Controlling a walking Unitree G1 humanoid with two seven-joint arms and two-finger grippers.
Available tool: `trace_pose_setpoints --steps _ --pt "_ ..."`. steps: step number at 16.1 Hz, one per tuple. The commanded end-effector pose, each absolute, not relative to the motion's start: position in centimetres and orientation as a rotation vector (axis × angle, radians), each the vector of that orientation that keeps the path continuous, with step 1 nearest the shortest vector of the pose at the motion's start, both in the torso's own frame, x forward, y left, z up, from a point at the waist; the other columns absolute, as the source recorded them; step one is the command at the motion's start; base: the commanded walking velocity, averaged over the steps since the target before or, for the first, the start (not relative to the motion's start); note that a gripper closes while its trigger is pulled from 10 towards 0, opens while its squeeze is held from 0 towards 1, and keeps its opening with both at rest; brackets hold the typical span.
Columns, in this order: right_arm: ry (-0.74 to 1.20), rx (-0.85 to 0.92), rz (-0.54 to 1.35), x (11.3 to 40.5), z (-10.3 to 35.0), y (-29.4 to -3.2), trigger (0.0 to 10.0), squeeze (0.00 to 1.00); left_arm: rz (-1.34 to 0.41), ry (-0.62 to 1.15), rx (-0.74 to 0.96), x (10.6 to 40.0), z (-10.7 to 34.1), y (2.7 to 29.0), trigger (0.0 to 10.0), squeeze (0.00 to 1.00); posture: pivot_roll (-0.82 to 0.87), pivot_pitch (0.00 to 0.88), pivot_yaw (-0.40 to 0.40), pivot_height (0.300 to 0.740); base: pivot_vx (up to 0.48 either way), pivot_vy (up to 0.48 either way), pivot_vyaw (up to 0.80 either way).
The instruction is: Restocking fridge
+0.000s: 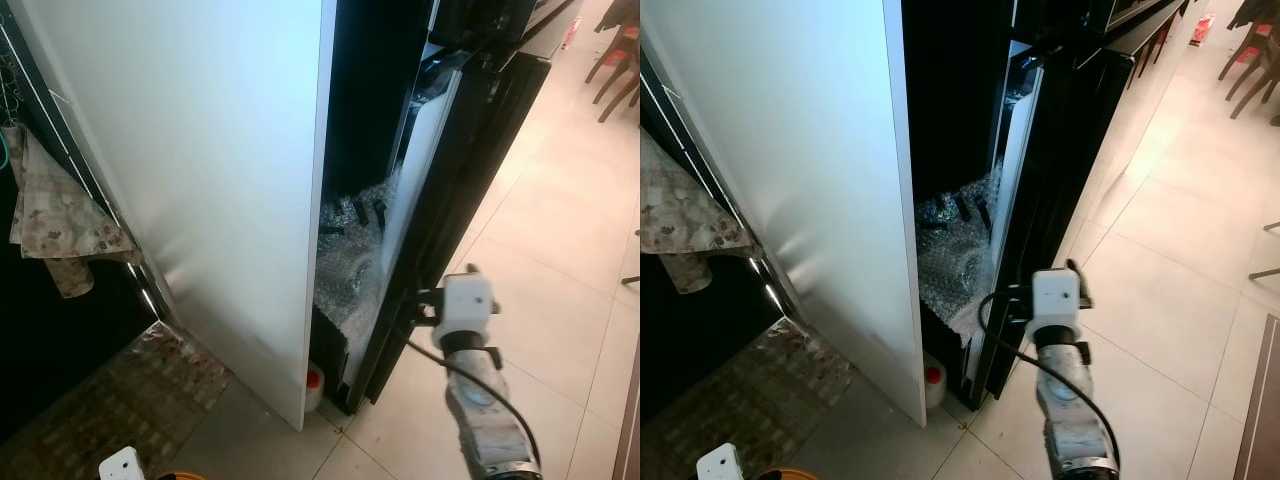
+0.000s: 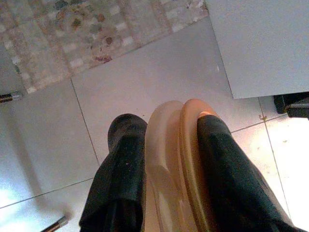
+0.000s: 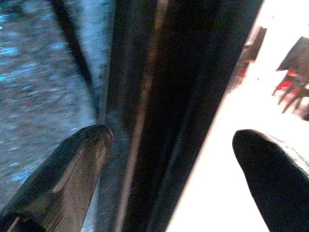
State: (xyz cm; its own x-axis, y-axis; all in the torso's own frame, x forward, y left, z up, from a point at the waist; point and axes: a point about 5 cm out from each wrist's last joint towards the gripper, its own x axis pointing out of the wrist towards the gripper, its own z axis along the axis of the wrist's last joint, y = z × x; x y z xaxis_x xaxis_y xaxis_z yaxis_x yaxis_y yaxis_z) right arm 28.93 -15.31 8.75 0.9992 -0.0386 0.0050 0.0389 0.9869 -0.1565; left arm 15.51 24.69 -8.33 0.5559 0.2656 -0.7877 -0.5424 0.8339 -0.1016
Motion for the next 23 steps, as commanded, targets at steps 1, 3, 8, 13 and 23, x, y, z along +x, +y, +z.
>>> trace_pose_setpoints --steps 1,3,8,13,23 --pt "-0.022 -0.136 -0.009 29.3 9.4 -14.4 10.0 0.0 0.482 0.936 -0.361 14.0 -9.2 23.9 10.0 0.0 0.06 0.0 -0.047 0.74 0.0 0.0 0.0" --pt "-0.019 -0.127 0.031 29.8 9.6 -13.4 10.0 0.0 0.475 0.936 -0.357 14.1 -9.2 23.8 10.0 0.0 0.06 0.0 -0.051 0.74 0.0 0.0 0.0" --pt "-0.044 -0.163 -0.029 31.6 10.7 -13.5 10.0 0.0 0.471 0.94 -0.36 14.0 -9.3 23.5 10.0 0.0 0.06 0.0 -0.052 0.74 0.0 0.0 0.0" --pt "-0.08 -0.15 -0.095 32.3 11.5 -13.2 10.0 0.0 0.484 0.944 -0.36 13.7 -9.4 23.5 10.0 0.0 0.06 0.0 -0.053 0.74 0.0 0.0 0.0" --pt "-0.092 -0.13 -0.192 33.8 12.2 -14.5 10.0 0.0 0.481 0.941 -0.355 13.7 -9.4 23.5 10.0 0.0 0.07 0.0 -0.054 0.74 0.0 0.0 0.0"
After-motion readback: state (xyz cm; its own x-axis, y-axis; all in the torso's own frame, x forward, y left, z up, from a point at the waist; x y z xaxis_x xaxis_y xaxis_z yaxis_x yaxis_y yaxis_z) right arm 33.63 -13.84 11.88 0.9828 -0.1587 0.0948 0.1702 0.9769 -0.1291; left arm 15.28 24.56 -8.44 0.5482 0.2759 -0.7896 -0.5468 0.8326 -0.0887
